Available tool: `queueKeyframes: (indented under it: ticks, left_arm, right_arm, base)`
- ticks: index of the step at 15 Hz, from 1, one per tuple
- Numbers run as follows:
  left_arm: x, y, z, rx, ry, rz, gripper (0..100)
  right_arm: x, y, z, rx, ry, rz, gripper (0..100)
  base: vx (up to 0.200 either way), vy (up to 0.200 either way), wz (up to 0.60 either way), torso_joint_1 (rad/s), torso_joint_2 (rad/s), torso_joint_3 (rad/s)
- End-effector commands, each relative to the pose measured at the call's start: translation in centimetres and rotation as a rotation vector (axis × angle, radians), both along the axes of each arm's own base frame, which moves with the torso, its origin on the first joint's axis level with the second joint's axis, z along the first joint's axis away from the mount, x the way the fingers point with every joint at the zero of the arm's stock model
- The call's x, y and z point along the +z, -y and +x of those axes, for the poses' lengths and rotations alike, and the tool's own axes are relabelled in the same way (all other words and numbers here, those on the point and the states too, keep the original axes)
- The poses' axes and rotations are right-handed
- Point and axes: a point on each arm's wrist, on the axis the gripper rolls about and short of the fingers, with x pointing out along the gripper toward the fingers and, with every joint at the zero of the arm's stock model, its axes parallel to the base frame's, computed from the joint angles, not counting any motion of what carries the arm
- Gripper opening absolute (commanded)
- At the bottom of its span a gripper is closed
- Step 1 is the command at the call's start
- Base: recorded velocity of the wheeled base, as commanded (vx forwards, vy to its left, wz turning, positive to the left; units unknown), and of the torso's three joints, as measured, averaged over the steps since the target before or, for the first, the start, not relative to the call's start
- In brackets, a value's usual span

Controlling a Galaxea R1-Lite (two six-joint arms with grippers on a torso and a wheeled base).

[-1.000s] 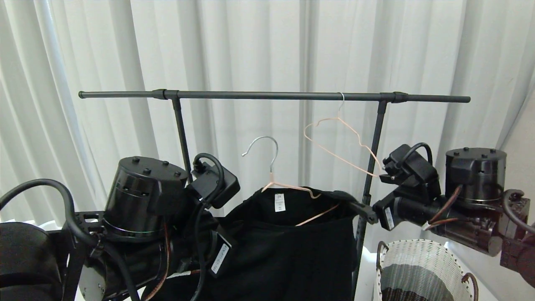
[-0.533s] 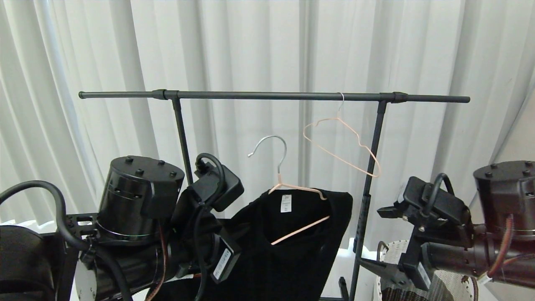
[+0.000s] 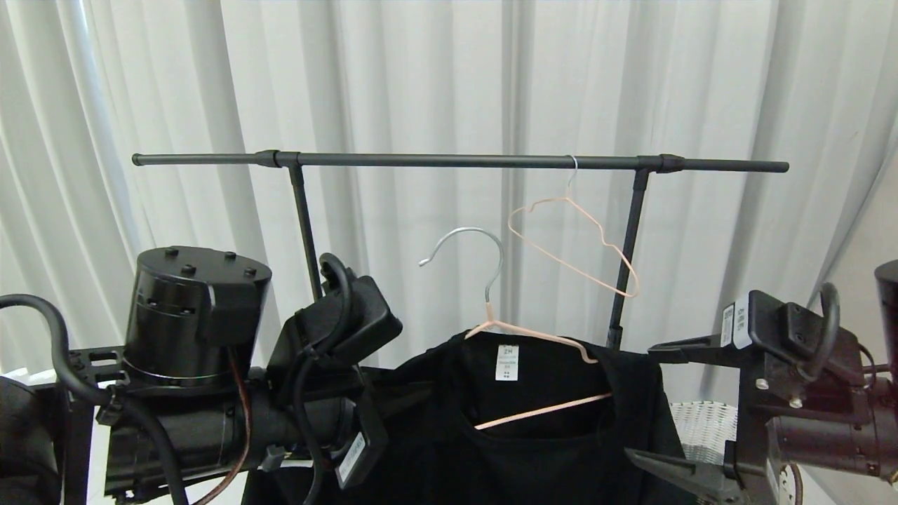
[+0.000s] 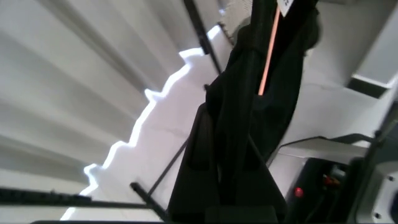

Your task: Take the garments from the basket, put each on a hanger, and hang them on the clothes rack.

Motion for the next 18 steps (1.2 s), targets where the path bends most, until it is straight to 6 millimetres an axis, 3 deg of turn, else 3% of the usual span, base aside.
queueKeyframes:
  ticks: [1,4,9,17,18]
  left_arm:
    - [0.1,-0.1,-0.5,-0.041,-0.005,-0.017,0]
    - [-0.2,0.7,-1.7,-0.118,-0.01,-0.013,0]
    - [-0.2,1.2,-2.2,-0.179,0.044,0.01,0]
    - [-0.2,1.5,-2.4,-0.199,0.051,0.018,0]
    - [-0.2,1.5,-2.4,-0.2,0.051,0.018,0]
  right_arm:
    - [1.1,-0.4,0.2,0.048,-0.008,0.024,100]
    - [1.5,-1.1,0.6,0.15,-0.041,0.013,100]
    - [0.1,-3.8,0.7,0.275,-0.106,-0.038,100]
    - [-0.8,-4.8,1.4,0.274,-0.188,-0.105,100]
    - [-0.9,-4.9,1.5,0.273,-0.189,-0.107,0]
  base:
    - [0.0,0.0,0.0,0.0,0.0,0.0]
    - [0.0,0.0,0.0,0.0,0.0,0.0]
    - [0.0,0.0,0.0,0.0,0.0,0.0]
    - [0.0,0.0,0.0,0.0,0.0,0.0]
    - [0.0,0.0,0.0,0.0,0.0,0.0]
